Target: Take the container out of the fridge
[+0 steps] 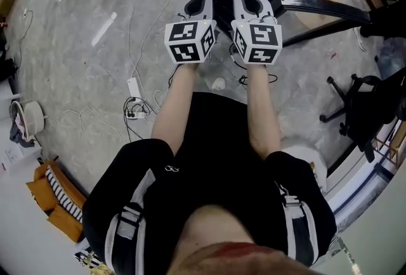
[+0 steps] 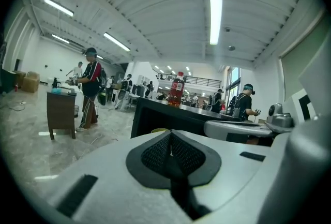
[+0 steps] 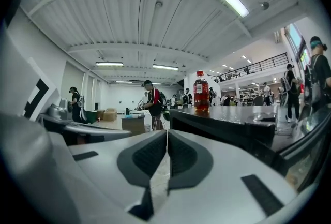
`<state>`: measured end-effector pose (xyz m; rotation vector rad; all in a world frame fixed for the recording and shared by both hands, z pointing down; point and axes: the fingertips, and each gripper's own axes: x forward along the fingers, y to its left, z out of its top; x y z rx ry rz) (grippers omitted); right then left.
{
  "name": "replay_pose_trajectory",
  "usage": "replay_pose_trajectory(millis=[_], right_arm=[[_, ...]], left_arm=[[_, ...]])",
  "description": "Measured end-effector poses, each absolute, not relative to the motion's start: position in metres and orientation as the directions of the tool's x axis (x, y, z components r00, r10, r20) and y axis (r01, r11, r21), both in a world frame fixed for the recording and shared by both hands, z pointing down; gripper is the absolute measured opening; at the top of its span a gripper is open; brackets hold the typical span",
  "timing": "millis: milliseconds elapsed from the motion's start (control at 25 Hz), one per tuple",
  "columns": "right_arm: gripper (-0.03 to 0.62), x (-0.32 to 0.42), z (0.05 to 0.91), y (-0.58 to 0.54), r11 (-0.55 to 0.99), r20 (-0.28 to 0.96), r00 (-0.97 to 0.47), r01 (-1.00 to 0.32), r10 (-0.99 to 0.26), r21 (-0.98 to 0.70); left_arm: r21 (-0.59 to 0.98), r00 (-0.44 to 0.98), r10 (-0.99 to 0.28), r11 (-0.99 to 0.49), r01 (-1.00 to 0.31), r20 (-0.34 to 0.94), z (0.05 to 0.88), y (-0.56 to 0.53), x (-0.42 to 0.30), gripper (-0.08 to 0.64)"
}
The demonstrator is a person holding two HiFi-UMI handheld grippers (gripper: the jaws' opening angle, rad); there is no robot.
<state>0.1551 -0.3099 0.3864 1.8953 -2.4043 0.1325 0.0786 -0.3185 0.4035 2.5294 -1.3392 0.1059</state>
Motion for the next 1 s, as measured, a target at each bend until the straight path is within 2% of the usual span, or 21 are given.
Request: replay_pose_trajectory(millis=[440, 800, 1000], right_arm=[[0.014, 0.134, 0.403, -0.336, 0.280, 0.192, -0.253, -0.951, -0.948, 0.133], [0.015, 0.140, 0.440, -0.383, 0.272, 0.382, -0.140, -0.909, -0.913, 0.316], [0.017, 0.141, 0.463, -0.402, 0.319, 0.465, -0.119, -0.869, -0.877, 0.379]], left_arm=[[0.283, 0.568, -0.794, -0.505, -0.815, 0.217, 0.428, -0.344, 0.073, 0.008], [0.367, 0.548, -0.807, -0.453, -0.812, 0.218, 0.442, -0.368, 0.046, 0.008], [0.396, 0.537, -0.812, -0.426, -0.813, 0.229, 0.453, -0.381, 0.031, 0.008]])
